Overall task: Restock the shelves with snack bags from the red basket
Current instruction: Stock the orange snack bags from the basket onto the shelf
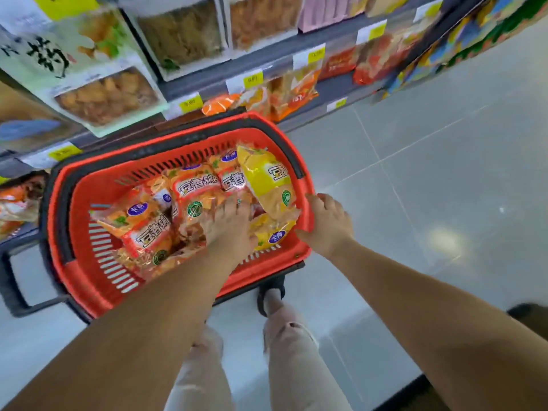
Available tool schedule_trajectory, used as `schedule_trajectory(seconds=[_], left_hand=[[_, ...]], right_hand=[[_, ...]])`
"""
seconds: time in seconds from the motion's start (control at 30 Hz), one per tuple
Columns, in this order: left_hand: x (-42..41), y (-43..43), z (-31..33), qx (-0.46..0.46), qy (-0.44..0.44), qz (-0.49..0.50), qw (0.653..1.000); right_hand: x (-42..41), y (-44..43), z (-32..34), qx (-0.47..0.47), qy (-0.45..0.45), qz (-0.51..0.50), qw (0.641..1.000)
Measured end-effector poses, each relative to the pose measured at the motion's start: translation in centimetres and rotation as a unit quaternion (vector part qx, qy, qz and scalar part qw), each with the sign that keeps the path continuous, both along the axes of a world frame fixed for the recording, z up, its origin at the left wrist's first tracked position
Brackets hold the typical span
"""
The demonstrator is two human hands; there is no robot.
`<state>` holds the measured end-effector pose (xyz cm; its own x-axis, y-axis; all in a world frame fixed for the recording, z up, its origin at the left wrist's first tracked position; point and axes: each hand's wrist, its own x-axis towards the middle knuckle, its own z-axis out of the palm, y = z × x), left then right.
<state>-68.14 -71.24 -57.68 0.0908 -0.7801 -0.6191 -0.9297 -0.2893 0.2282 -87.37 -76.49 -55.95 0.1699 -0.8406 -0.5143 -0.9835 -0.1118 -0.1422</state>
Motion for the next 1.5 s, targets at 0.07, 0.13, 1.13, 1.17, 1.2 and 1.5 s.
schedule_trajectory(seconds=[0.07,0.13,1.13,1.17,1.2,1.5], left_hand=[[-1.5,-0.1,-2.2,0.034,0.008,0.006,0.999],[-2.6,0.1,-4.6,0.067,0.027,0.011,0.997],[21.6,0.6,-3.9,-0.035,0.113,0.479,0.870],[21.0,0.4,-3.9,-0.070,0.091,0.517,0.848],[20.0,0.3,-4.1,-0.102,0.071,0.556,0.822],[9.4,-1.2,-8.6,-0.022,0.094,0.638,0.764]], right_hand=[[-0.9,-1.4,-2.0,-0.006,-0.031,-0.003,0.999],[-1.3,-2.2,-3.8,-0.014,-0.089,-0.020,0.996],[8.7,-5.7,-8.2,0.117,-0.217,-0.229,0.942],[9.0,-5.6,-8.2,0.122,-0.215,-0.238,0.939],[9.3,-5.5,-8.2,0.124,-0.210,-0.249,0.937],[10.7,-6.9,-9.5,0.147,-0.173,-0.318,0.921]])
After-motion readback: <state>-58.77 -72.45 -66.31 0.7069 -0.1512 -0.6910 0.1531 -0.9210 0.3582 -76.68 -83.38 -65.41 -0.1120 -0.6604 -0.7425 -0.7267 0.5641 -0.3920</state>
